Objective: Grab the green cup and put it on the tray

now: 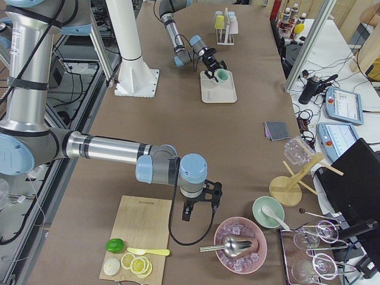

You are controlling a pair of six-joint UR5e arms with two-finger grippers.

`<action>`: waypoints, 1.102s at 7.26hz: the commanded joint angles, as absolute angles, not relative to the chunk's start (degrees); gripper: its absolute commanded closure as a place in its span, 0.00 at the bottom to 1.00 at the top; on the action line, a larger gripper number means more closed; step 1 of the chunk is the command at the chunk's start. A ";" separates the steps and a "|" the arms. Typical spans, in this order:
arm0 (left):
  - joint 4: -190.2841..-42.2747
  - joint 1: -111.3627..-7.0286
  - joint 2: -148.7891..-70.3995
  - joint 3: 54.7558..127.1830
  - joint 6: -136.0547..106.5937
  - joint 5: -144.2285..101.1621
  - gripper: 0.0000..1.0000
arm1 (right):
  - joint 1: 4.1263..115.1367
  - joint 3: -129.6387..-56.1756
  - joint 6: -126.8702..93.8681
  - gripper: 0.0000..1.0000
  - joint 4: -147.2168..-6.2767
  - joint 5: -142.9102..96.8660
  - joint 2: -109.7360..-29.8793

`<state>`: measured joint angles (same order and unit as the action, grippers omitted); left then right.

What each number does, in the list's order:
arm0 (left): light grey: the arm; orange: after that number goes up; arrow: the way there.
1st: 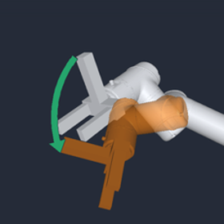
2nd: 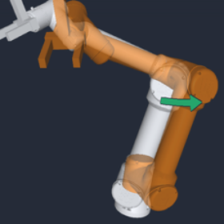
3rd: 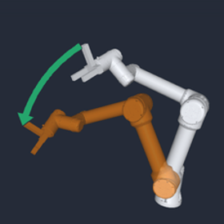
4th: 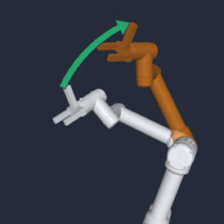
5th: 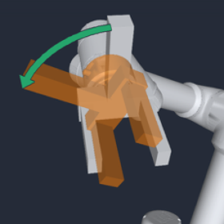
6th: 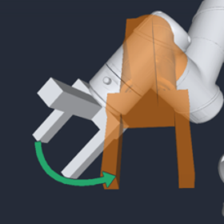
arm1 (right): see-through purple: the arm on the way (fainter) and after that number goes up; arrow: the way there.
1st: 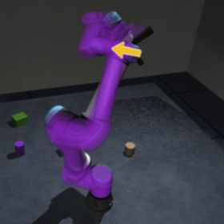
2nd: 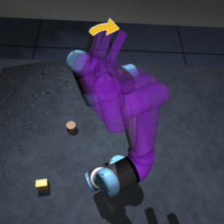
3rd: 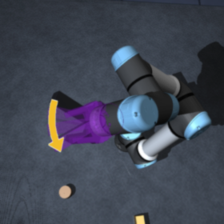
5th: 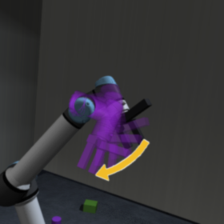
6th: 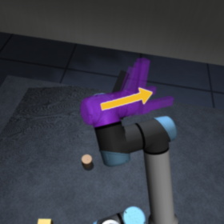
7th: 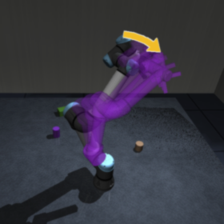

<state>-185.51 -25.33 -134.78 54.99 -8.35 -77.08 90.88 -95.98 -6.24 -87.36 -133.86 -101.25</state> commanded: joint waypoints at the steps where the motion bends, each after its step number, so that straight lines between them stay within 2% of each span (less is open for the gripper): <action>1: -185.54 -25.40 -134.74 54.84 -8.88 -77.26 0.90 | 90.88 -96.06 -6.24 0.00 -87.36 -133.86 -100.99; 6: -185.27 -25.40 -134.56 54.14 -10.37 -77.34 0.88 | 90.88 -95.89 -6.15 0.00 -87.36 -133.77 -100.99; 8: -185.27 -25.31 -134.82 54.14 -10.37 -77.78 0.69 | 90.88 -95.80 -6.15 0.00 -87.36 -133.77 -100.99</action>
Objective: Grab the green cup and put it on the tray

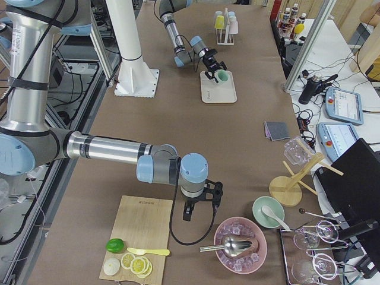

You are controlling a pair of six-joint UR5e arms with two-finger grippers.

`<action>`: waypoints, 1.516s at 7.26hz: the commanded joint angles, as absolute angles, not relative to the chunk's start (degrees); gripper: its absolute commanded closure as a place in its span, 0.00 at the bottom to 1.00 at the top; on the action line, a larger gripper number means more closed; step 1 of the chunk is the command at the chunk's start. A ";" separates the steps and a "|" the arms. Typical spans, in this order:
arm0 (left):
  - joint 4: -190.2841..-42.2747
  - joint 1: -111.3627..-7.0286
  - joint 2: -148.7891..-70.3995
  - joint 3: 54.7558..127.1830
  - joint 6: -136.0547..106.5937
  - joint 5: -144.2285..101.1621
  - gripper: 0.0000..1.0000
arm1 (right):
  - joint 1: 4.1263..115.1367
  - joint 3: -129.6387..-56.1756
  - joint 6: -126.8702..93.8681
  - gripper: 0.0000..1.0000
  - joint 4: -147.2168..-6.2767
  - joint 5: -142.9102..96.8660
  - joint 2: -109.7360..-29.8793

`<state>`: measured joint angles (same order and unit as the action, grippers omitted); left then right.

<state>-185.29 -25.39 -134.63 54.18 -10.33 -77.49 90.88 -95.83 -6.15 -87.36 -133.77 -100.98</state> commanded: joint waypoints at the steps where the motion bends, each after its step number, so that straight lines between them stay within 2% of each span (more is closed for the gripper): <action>1: -185.36 -25.31 -135.00 54.14 -10.81 -78.04 0.48 | 90.88 -95.80 -6.24 0.00 -87.36 -133.77 -100.99; 3: -185.36 -25.14 -135.96 54.05 -11.43 -78.05 0.23 | 90.88 -95.80 -6.24 0.00 -87.36 -133.77 -100.99; 8: -185.54 -24.96 -135.79 53.96 -11.60 -78.13 0.14 | 90.88 -95.80 -6.24 0.00 -87.36 -133.77 -100.99; 10: -185.54 -24.96 -135.88 53.96 -12.38 -78.13 0.14 | 90.88 -95.80 -6.24 0.00 -87.36 -133.77 -100.99; 11: -185.45 -24.96 -135.97 54.05 -12.31 -78.40 0.01 | 90.88 -95.80 -6.24 0.00 -87.36 -133.77 -100.99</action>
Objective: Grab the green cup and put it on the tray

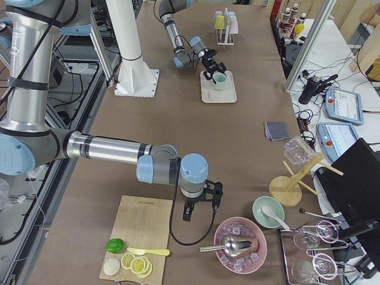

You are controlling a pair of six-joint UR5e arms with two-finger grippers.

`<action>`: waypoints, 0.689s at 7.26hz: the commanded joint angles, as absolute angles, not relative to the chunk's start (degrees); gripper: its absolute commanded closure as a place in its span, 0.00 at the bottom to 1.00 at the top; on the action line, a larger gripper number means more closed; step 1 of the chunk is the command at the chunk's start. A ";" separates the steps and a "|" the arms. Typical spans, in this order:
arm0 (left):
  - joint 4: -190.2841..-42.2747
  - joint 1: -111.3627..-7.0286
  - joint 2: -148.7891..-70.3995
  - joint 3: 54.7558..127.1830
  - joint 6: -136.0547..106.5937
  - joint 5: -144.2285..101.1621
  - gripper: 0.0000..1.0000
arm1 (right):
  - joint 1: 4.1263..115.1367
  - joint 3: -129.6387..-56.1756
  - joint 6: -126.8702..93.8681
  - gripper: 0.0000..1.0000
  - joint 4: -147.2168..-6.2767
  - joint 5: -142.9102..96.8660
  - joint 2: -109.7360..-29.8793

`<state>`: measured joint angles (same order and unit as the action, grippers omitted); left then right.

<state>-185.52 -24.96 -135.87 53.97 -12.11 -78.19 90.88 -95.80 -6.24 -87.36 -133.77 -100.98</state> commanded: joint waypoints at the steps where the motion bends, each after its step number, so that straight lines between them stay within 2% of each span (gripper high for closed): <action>1: -185.36 -25.05 -135.97 54.23 -12.48 -78.31 0.01 | 90.88 -95.80 -6.24 0.00 -87.36 -133.77 -100.99; 3: -185.01 -25.14 -137.01 54.58 -12.74 -78.31 0.01 | 90.88 -95.80 -6.24 0.00 -87.36 -133.77 -100.99; 5: -181.00 -26.01 -142.18 55.36 -19.55 -78.22 0.01 | 90.88 -95.80 -6.24 0.00 -87.36 -133.77 -100.99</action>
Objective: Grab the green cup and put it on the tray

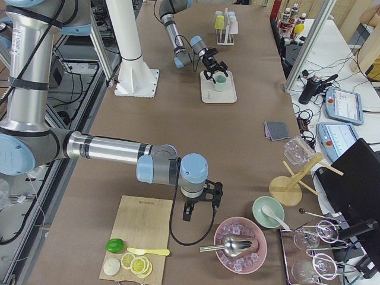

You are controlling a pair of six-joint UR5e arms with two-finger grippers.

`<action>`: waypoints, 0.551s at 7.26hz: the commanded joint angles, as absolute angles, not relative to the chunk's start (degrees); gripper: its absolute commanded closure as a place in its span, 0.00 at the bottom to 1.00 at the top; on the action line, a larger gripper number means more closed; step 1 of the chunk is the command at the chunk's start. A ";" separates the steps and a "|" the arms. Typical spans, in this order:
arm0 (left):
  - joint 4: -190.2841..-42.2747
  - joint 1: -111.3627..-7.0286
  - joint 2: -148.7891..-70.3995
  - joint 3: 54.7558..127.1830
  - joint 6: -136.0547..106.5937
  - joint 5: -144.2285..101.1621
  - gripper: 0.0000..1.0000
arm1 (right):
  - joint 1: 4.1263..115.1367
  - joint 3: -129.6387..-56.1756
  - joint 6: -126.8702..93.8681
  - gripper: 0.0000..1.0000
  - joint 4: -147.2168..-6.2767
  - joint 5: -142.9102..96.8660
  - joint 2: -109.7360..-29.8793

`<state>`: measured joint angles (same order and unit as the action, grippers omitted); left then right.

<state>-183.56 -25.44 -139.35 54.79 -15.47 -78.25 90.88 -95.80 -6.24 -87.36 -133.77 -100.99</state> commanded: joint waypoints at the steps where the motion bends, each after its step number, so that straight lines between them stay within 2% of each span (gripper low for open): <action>1: -177.57 -27.49 -145.17 55.46 -20.30 -78.31 0.01 | 90.88 -95.80 -6.24 0.00 -87.36 -133.77 -100.90; 4: -155.65 -32.85 -149.93 63.08 -20.30 -78.31 0.01 | 90.88 -95.89 -6.24 0.00 -87.36 -133.77 -100.90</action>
